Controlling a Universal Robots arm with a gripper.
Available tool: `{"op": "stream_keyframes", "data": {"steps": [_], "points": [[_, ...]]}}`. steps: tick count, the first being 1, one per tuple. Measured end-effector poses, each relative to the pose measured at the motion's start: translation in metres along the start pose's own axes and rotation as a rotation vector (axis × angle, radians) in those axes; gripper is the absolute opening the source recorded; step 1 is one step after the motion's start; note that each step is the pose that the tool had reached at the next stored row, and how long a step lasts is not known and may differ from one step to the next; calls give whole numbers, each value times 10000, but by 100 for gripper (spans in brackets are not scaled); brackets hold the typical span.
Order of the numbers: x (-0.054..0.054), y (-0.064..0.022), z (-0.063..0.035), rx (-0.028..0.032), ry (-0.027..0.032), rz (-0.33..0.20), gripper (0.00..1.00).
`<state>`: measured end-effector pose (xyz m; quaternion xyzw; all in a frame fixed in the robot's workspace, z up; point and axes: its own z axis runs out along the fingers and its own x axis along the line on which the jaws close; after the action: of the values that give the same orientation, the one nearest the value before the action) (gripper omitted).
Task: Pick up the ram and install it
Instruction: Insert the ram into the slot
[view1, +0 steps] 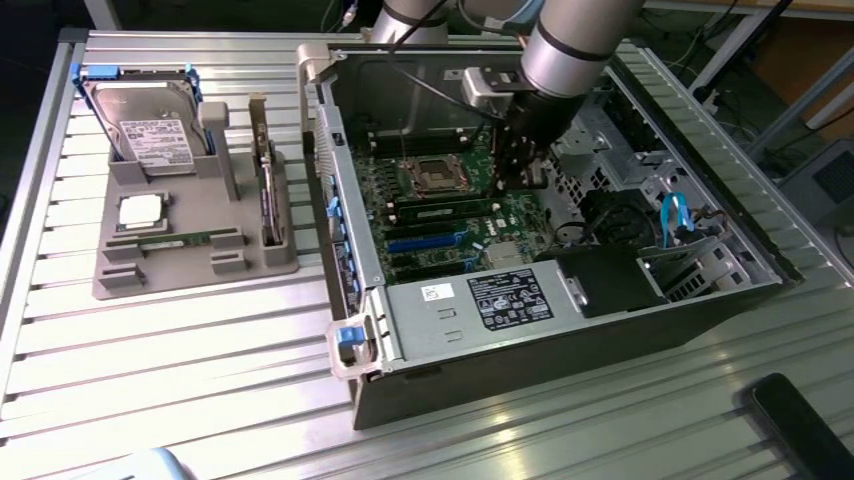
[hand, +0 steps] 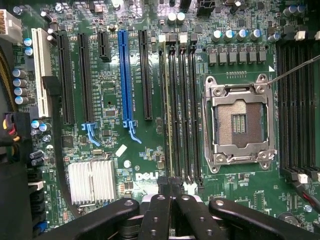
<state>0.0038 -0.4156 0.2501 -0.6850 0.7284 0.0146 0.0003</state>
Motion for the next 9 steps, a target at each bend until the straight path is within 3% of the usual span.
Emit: {"op": "stream_keyframes", "data": {"steps": [9], "points": [[-39,9,78,4,0,1,11]]}}
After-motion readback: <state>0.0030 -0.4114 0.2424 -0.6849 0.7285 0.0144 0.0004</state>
